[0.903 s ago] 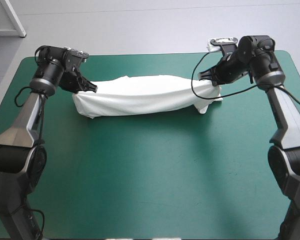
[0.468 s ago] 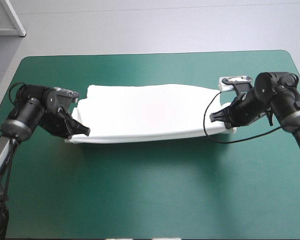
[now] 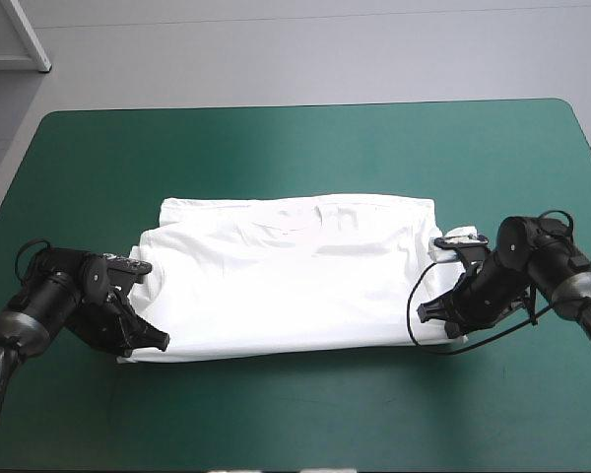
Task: Fold the cloth
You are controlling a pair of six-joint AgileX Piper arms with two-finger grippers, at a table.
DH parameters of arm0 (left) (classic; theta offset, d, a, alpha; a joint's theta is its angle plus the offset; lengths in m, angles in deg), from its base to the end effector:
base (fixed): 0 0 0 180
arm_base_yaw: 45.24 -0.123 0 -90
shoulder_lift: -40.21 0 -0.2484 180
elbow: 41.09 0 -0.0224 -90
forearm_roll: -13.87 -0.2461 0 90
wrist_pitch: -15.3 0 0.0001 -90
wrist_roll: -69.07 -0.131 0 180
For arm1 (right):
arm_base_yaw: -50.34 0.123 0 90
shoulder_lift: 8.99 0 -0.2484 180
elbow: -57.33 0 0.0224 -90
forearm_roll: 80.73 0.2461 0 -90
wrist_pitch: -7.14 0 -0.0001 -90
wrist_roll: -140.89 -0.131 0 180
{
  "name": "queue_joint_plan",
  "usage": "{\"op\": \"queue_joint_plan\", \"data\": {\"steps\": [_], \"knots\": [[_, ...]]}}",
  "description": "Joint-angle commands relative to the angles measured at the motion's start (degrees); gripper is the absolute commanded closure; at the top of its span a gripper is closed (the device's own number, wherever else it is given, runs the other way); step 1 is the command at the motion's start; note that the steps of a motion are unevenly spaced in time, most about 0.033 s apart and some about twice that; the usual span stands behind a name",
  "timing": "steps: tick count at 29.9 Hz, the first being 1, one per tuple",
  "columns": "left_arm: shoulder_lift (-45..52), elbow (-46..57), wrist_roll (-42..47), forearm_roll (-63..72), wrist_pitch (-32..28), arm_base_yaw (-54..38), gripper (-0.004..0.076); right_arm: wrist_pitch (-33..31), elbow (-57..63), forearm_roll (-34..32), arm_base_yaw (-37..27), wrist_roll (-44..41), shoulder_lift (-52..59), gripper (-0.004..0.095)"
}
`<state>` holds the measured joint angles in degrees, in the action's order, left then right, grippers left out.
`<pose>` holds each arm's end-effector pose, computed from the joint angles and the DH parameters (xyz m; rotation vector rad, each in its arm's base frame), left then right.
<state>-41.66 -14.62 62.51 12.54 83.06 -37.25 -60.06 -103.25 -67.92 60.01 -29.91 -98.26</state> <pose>0.2127 -0.0270 0.1821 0.4014 3.0468 0.0322 0.2394 0.0680 0.1859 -0.3805 3.0305 0.3210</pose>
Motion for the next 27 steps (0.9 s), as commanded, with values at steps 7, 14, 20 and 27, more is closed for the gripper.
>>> {"op": "queue_joint_plan", "data": {"steps": [7,14,20,27], "knots": [[1.7,1.3,0.4,-0.7,-6.7,0.0,0.0471,7.7,0.9,0.5,-0.3,2.4,2.1,0.013],[2.8,-5.6,5.5,-2.6,-7.6,0.0,0.0206,5.1,-7.7,-1.9,-0.4,2.2,2.1,0.0032],[4.4,-14.9,8.6,-9.5,-7.6,-1.2,0.0209,3.6,-10.3,-2.9,-0.4,3.3,2.2,0.0064],[4.0,-14.3,2.7,-0.3,-10.2,-14.4,0.0209,3.6,-10.3,-3.3,-0.4,2.4,2.2,0.0076]]}}
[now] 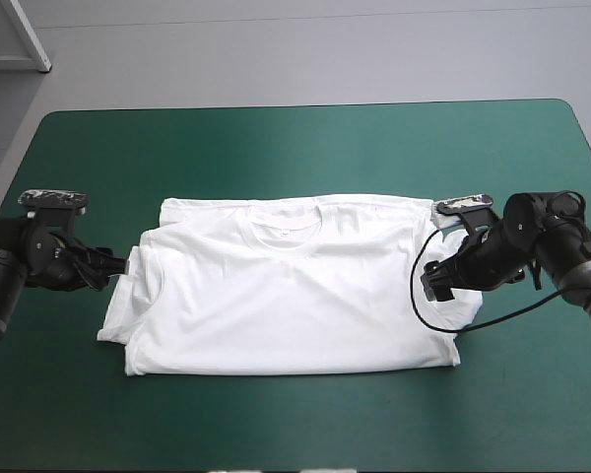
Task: Fold the cloth
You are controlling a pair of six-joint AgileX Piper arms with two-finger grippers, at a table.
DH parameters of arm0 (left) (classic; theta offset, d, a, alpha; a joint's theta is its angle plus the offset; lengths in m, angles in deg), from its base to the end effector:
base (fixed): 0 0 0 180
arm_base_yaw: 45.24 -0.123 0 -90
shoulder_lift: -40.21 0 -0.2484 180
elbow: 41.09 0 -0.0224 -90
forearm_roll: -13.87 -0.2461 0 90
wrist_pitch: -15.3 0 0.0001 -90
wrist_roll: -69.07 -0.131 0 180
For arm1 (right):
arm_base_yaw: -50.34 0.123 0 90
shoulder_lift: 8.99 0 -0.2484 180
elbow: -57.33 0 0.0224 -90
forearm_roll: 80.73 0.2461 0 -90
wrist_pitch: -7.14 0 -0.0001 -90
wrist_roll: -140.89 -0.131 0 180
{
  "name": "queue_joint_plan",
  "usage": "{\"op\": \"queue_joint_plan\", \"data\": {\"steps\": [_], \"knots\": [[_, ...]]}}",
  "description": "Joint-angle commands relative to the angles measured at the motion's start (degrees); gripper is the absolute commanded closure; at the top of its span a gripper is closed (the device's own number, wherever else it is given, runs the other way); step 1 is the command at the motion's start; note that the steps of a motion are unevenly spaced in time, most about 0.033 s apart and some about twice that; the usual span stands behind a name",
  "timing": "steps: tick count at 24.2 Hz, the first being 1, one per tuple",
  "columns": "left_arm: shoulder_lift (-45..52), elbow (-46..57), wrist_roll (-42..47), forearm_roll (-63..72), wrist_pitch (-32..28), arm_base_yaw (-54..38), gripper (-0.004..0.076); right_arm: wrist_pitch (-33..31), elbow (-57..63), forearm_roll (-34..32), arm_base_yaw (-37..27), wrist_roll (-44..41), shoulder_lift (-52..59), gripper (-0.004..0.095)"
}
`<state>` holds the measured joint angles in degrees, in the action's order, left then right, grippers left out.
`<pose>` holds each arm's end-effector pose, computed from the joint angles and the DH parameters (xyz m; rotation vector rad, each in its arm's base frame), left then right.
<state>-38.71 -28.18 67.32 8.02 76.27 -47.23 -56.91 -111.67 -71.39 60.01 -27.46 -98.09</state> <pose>0.2582 0.0207 0.2653 0.0317 2.6663 0.1561 0.2711 0.0656 0.2258 -0.4564 2.8183 0.2169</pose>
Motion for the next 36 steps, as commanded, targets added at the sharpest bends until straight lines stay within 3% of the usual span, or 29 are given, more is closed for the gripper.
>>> {"op": "queue_joint_plan", "data": {"steps": [1,4,12,18,30,36], "knots": [[1.1,0.1,-2.6,5.8,-4.5,-5.9,0.0209,0.4,-1.9,0.2,-0.4,0.0,2.0,0.0076],[0.9,4.6,-5.0,9.7,-10.1,-8.4,0.0209,0.6,-1.9,0.6,-0.4,0.0,2.0,0.0076],[-7.6,8.3,-4.5,10.1,-18.5,-8.2,0.0209,1.8,-1.9,3.1,-0.4,0.1,2.0,0.0076],[-15.8,8.3,-4.5,11.7,-21.0,-8.2,0.023,1.8,-1.9,3.2,-0.4,0.1,2.0,0.0103],[-18.7,8.5,-4.1,12.0,-20.9,-2.4,0.0526,1.7,-1.9,3.0,-0.4,0.1,2.0,0.0195],[-18.9,8.5,-0.2,6.8,-20.7,-2.6,0.0733,1.3,-1.9,3.0,-0.4,0.4,2.0,0.0195]]}}
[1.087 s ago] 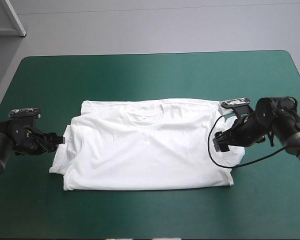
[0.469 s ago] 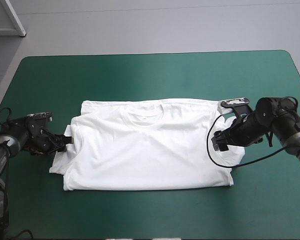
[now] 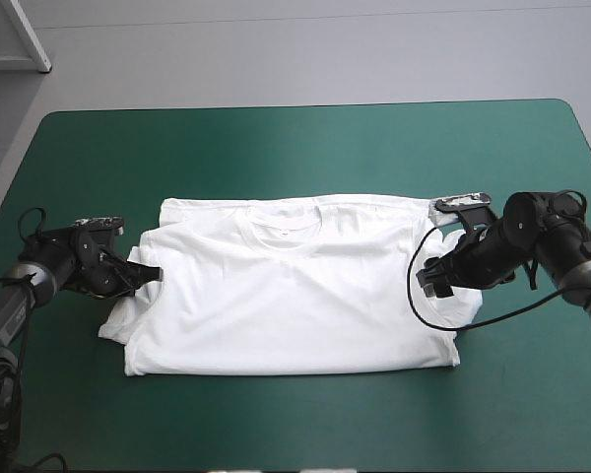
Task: Fold the cloth
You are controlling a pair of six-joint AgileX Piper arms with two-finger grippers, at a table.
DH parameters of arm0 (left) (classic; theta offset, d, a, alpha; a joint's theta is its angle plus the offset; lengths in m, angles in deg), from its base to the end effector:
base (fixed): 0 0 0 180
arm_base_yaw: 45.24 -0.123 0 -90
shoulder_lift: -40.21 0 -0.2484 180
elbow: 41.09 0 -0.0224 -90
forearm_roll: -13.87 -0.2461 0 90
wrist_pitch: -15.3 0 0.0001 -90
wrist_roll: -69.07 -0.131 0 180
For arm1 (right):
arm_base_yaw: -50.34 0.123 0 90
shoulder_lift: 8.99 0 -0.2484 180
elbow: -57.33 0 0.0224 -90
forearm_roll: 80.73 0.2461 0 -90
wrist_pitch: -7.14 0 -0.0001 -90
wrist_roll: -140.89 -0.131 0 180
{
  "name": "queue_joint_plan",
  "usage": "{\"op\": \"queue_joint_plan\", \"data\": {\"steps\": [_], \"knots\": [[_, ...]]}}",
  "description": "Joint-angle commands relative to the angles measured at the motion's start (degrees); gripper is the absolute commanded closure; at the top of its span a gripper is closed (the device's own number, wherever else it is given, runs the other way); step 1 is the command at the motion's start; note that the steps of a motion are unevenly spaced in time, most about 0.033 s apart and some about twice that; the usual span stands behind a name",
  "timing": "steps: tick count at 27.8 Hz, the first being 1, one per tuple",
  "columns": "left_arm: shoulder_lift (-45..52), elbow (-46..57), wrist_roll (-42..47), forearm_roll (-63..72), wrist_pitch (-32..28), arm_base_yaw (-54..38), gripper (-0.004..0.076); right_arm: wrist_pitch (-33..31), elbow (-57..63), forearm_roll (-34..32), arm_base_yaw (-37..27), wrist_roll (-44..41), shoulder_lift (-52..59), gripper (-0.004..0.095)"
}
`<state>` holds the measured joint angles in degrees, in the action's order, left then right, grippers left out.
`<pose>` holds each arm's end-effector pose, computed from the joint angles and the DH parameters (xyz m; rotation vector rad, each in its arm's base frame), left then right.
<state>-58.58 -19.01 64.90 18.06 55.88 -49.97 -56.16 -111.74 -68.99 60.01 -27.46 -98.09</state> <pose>0.3019 0.0187 0.1374 -0.0810 2.8131 -0.0438 0.2723 0.0706 0.2275 -0.4331 2.8025 0.2723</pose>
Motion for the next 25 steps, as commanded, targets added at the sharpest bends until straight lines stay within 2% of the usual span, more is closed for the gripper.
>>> {"op": "queue_joint_plan", "data": {"steps": [1,9,13,16,19,21,25], "knots": [[1.2,-0.6,3.4,-4.2,-0.3,0.1,0.0731,0.6,-1.8,0.7,-0.4,0.4,2.0,0.0195],[10.7,-0.6,15.5,-13.6,-1.2,0.1,0.0732,1.2,-1.8,0.8,-0.4,0.4,2.0,0.0195],[15.5,-0.6,16.0,-8.8,-2.1,0.2,0.0732,1.5,-1.8,0.8,-0.4,0.4,2.0,0.0195],[17.8,-0.6,7.9,3.3,-3.3,0.2,0.0732,1.6,-1.8,0.9,-0.4,0.4,2.0,0.0195],[18.2,-0.6,-8.5,20.1,-2.7,1.7,0.0732,2.5,-1.8,0.8,-0.4,0.4,2.0,0.0194],[18.1,-0.6,-16.1,27.4,-2.1,3.8,0.0732,3.1,-1.8,0.8,-0.4,0.4,2.0,0.0195],[16.1,-0.6,-18.7,29.3,-2.2,11.4,0.0732,3.4,-1.8,0.8,-0.4,0.0,2.0,0.0194]]}}
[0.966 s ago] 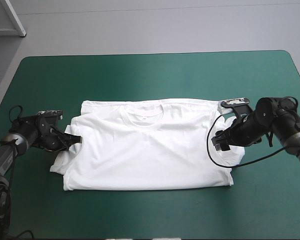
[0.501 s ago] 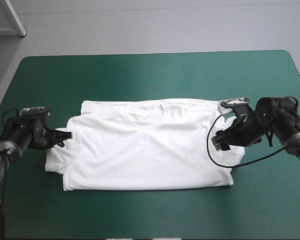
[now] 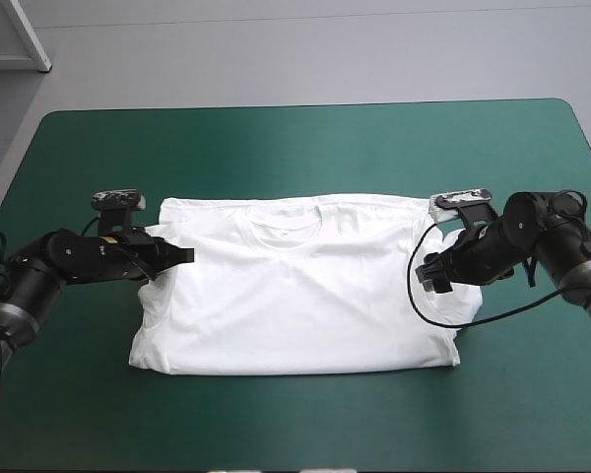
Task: Fold the cloth
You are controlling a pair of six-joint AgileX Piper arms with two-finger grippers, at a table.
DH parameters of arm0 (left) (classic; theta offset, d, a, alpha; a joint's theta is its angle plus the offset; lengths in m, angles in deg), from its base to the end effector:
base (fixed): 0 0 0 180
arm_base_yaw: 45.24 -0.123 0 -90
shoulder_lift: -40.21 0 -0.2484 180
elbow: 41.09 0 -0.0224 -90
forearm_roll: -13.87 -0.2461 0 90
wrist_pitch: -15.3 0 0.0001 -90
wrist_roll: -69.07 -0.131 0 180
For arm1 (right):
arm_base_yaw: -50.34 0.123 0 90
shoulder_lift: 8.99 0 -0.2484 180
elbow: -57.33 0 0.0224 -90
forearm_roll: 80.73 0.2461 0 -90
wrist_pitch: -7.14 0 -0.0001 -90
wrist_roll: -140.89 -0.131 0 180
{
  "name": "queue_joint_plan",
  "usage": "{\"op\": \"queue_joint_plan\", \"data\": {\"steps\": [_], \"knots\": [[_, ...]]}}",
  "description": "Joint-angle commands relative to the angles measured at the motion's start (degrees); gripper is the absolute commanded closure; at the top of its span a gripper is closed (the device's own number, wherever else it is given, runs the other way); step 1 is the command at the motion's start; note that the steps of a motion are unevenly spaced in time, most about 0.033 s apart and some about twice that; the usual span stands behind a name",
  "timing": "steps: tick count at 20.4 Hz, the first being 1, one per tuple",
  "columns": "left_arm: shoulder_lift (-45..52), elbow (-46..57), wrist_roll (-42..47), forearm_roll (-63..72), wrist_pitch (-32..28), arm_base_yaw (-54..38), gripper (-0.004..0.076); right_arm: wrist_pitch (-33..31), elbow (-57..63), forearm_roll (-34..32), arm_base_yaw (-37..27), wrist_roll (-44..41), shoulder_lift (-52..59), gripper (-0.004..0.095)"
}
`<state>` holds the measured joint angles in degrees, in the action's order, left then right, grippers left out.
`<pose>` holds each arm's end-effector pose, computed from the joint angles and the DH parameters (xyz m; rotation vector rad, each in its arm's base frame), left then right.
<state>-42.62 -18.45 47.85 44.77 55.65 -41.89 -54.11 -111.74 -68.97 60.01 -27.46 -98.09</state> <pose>0.2858 -0.0604 0.2286 0.1474 2.4526 -0.4686 0.2767 0.0709 0.2288 -0.4224 2.7685 0.2676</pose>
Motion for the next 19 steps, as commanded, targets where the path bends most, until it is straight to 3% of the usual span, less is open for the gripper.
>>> {"op": "queue_joint_plan", "data": {"steps": [1,4,6,10,13,16,19], "knots": [[-1.8,-1.2,-1.7,2.0,-2.1,5.9,0.0732,1.4,-1.8,0.8,-0.4,0.0,2.0,0.0194],[-6.8,-1.2,-0.6,-2.0,-3.3,9.1,0.0731,1.4,-1.8,0.8,-0.4,0.0,2.0,0.0194],[-8.9,-1.2,0.0,-3.6,-3.7,9.3,0.0687,1.4,-1.8,0.5,-0.4,0.0,2.0,0.0194],[-9.0,-1.3,0.0,-4.6,-2.6,9.3,0.0329,2.7,-1.8,-2.6,-0.4,-2.2,2.0,0.0194],[-8.6,-3.4,0.8,-7.5,0.6,9.2,0.017,4.8,-1.8,-8.0,-0.4,-5.7,2.0,0.0194],[-7.5,-9.6,10.1,-17.0,6.0,9.2,0.0174,6.7,-1.8,-14.4,-0.5,-10.0,1.9,0.0194],[-6.4,-17.8,14.5,-23.7,15.7,9.2,0.0174,9.2,-1.8,-15.9,-1.1,-11.1,0.3,0.0194]]}}
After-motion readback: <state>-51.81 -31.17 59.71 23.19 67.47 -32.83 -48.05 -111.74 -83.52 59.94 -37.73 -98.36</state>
